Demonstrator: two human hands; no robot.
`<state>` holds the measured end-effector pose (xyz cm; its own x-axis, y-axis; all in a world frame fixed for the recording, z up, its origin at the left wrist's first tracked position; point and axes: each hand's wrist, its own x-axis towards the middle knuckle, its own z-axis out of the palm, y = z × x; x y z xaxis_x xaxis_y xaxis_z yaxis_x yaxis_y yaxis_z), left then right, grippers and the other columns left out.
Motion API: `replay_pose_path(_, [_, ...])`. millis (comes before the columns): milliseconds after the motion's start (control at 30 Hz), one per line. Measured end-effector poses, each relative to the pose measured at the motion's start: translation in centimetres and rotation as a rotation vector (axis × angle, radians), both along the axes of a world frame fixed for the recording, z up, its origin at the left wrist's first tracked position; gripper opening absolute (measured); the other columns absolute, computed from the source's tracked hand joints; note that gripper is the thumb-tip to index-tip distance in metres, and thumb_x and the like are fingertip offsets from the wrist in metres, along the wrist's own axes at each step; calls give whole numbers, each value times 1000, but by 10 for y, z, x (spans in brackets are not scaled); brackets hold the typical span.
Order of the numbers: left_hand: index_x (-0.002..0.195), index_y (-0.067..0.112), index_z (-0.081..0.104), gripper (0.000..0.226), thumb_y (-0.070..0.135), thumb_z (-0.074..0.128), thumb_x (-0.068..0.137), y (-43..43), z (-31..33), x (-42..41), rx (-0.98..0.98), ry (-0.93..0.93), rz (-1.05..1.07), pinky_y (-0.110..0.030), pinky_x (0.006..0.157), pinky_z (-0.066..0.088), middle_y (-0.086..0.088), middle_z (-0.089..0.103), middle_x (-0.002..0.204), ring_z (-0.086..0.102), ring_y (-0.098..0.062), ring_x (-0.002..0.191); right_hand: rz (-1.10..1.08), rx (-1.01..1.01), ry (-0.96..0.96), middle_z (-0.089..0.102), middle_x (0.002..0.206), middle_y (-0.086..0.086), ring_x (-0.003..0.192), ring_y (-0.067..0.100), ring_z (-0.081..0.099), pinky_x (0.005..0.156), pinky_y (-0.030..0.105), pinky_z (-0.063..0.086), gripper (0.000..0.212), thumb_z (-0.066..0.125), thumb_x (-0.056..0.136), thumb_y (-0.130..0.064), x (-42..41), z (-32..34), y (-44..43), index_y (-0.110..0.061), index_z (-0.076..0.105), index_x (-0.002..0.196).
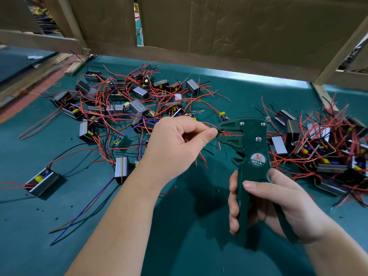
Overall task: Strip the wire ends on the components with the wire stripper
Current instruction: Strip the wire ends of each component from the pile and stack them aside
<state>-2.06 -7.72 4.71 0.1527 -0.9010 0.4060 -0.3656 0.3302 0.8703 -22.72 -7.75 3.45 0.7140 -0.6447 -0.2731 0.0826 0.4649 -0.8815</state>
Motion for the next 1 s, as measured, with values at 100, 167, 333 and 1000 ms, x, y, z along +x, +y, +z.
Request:
replay_pose_path(100, [77,38,68,7,34,64,81,-1,-1,0,63,-6,-24,-20,57,44,4,71,71,56,-14,59,-51,34,-28,57,67,26,56,38,59,58,48,51,46,86,61,-41,6,-1,2,-7,65,84])
replay_pose_path(167, [85,36,68,9,35,59,84,-3,-4,2,106,-46,-68,-17,64,47,10,71,74,61,-8,67,-104,70,-58,54,63,25,50,34,56,54,47,51,49,86,59,-44,12,0,6,-7,63,80])
replay_pose_path(333, [85,30,69,16,20,58,92,-9,-15,6,171,-248,-64,-14,64,43,16,65,68,58,-6,65,-271,139,-33,39,49,12,32,21,37,40,29,41,38,74,65,-41,25,0,10,-11,52,64])
replay_pose_path(1000, [82,17,48,25,23,37,104,-17,-3,9,374,122,-1,-18,58,43,0,53,69,49,-11,59,-113,141,-130,51,62,19,49,34,53,48,45,49,44,87,51,-37,-4,7,-7,-10,64,77])
